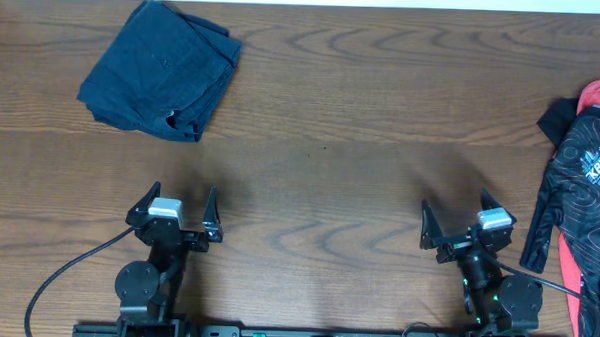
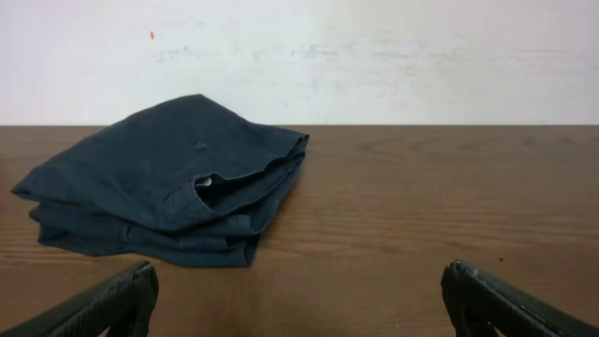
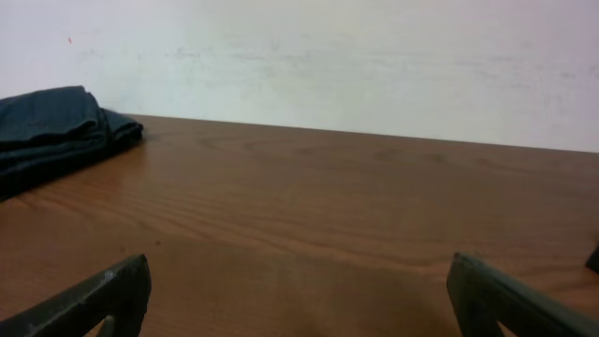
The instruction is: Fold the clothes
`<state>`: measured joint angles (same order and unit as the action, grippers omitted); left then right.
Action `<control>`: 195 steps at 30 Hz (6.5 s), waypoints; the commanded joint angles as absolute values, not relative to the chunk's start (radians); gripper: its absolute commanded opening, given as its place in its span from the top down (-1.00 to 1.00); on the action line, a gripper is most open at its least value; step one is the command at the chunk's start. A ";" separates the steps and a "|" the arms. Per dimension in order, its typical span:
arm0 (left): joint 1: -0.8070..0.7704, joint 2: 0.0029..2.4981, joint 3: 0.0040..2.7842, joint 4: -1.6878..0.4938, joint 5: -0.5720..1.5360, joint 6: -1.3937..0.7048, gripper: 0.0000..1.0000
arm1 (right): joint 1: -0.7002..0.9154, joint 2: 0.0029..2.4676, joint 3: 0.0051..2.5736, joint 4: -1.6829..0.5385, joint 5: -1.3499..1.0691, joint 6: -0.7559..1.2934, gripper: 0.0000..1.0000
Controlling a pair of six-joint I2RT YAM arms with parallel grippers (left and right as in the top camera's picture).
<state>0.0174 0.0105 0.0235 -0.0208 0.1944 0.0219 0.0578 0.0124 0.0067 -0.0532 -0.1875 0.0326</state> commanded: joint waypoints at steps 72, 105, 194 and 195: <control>0.014 0.004 0.033 -0.001 0.444 -0.299 -0.96 | 0.046 0.009 0.040 -0.015 -0.521 0.236 -0.99; 0.014 0.976 1.072 -0.827 0.490 -0.237 -0.96 | -0.052 1.390 1.118 -0.781 -0.194 0.260 -0.99; 0.014 0.937 1.074 -0.838 0.491 -0.238 -0.96 | 0.067 1.629 1.092 -0.424 -0.334 0.496 0.65; 0.014 0.937 1.074 -0.838 0.490 -0.237 -0.96 | 0.036 1.642 1.092 -0.447 -0.318 0.515 0.76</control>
<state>0.0166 0.9443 1.0451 -0.8349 0.4728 -0.2573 0.0883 1.6329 1.0878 -0.4179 -0.3420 0.4591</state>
